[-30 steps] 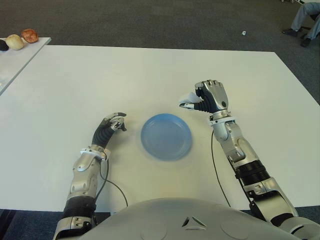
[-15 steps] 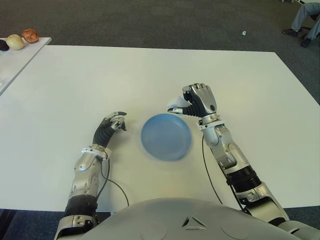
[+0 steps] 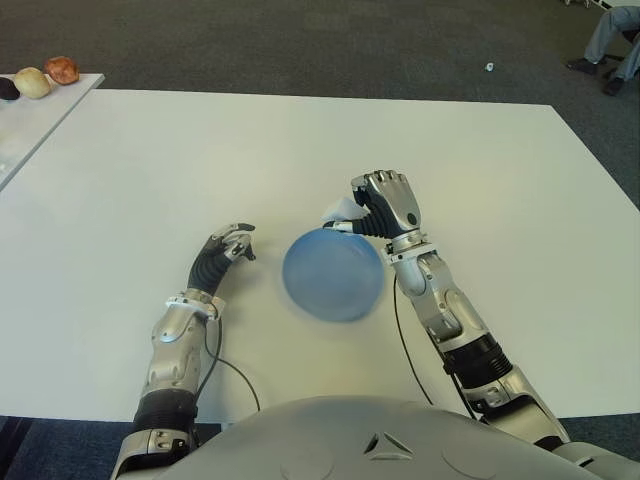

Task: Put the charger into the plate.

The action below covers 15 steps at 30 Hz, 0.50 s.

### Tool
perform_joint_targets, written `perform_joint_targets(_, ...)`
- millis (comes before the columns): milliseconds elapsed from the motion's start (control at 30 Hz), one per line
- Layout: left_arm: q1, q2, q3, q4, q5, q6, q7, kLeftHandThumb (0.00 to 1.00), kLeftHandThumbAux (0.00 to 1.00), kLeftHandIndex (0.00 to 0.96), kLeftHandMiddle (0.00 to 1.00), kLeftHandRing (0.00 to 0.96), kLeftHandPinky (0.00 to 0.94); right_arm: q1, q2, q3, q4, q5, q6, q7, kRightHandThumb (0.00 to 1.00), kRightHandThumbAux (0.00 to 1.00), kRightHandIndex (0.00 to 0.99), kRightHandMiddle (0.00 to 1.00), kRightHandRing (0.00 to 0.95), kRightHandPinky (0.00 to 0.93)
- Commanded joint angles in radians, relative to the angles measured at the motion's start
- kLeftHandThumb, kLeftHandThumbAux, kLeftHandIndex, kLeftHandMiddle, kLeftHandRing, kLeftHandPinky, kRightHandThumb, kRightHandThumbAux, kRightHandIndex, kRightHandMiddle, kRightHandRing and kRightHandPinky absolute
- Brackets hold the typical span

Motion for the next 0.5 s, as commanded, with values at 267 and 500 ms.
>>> perform_joint_targets(267,0.008,-0.013,-0.016,0.035,0.014,0.018,0.010,0.165,0.551,0.343,0.650,0.635,0.522,0.025,0.014,0.024,-0.017,-0.029,0.010,0.010,1.000,0.645,0.863,0.921,0.902,0.899)
perform_joint_targets(500,0.010,-0.015,-0.021,0.033,0.021,0.015,0.018,0.165,0.547,0.345,0.649,0.631,0.496,0.037,0.019,0.024,-0.019,-0.011,0.006,0.024,1.000,0.648,0.854,0.913,0.898,0.896)
